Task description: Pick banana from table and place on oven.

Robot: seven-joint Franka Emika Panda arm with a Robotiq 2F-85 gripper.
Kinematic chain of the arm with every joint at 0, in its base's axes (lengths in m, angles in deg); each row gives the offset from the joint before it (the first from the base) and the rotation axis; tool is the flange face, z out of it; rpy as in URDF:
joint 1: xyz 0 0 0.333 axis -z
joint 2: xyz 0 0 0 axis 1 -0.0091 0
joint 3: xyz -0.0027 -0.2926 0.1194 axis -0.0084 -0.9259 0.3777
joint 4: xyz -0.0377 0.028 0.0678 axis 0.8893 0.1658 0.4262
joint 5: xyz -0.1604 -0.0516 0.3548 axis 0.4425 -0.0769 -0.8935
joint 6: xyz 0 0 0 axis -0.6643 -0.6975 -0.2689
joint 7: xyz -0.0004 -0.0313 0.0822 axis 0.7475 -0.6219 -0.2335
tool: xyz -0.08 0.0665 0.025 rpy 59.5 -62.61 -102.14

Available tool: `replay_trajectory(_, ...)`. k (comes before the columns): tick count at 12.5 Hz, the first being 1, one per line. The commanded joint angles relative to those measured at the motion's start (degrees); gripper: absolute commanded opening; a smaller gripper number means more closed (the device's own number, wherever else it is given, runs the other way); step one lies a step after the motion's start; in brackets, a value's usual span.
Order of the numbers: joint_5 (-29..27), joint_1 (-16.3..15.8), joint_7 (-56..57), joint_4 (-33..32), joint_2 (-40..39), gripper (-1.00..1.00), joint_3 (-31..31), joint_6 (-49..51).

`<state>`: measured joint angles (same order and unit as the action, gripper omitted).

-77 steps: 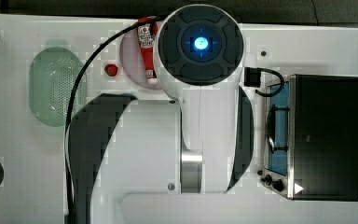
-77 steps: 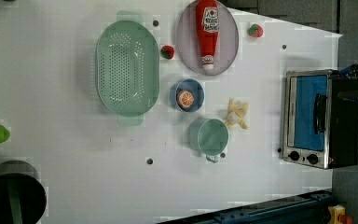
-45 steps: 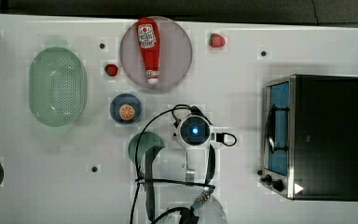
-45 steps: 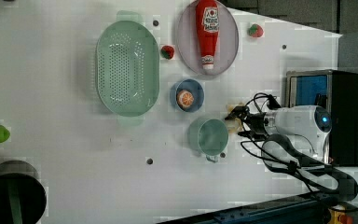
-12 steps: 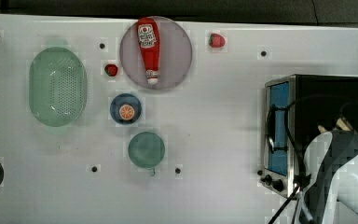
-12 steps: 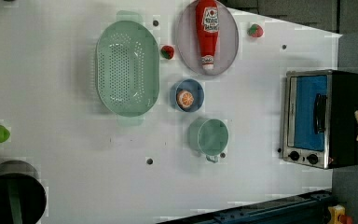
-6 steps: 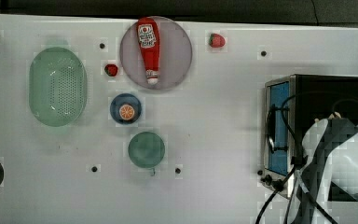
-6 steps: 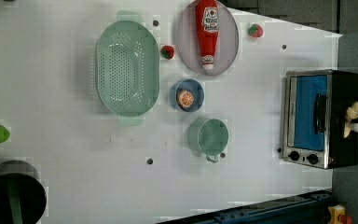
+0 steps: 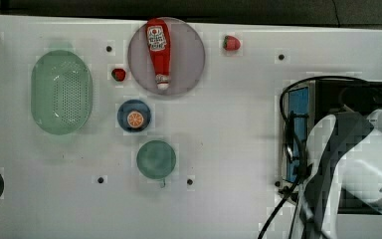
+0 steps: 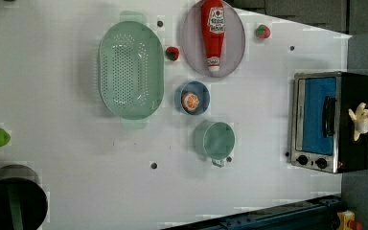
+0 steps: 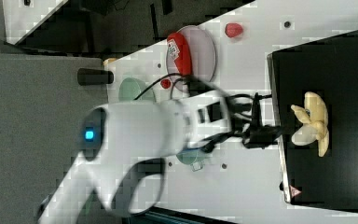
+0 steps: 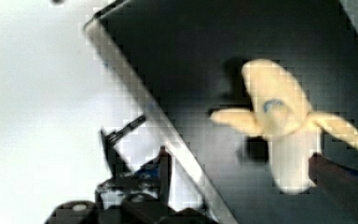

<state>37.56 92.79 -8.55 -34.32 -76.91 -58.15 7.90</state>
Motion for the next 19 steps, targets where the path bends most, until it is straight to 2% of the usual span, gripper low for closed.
replay_trajectory(1, 1.06, -3.72, -5.99, 0.97, 8.95, 1.0, 1.56, 5.65)
replay_trajectory(4, 1.32, -5.66, -23.73, 0.92, 14.24, 1.0, 9.87, 14.37)
replay_trajectory(8, 1.31, -5.96, -44.96, 0.91, 18.08, 1.0, 21.88, 16.55)
replay_trajectory(11, 0.89, -5.98, -49.15, 0.93, 19.27, 1.0, 25.76, 20.64)
replay_trajectory(19, 0.94, -5.79, -49.38, 0.9, 19.93, 1.0, 25.63, 20.72)
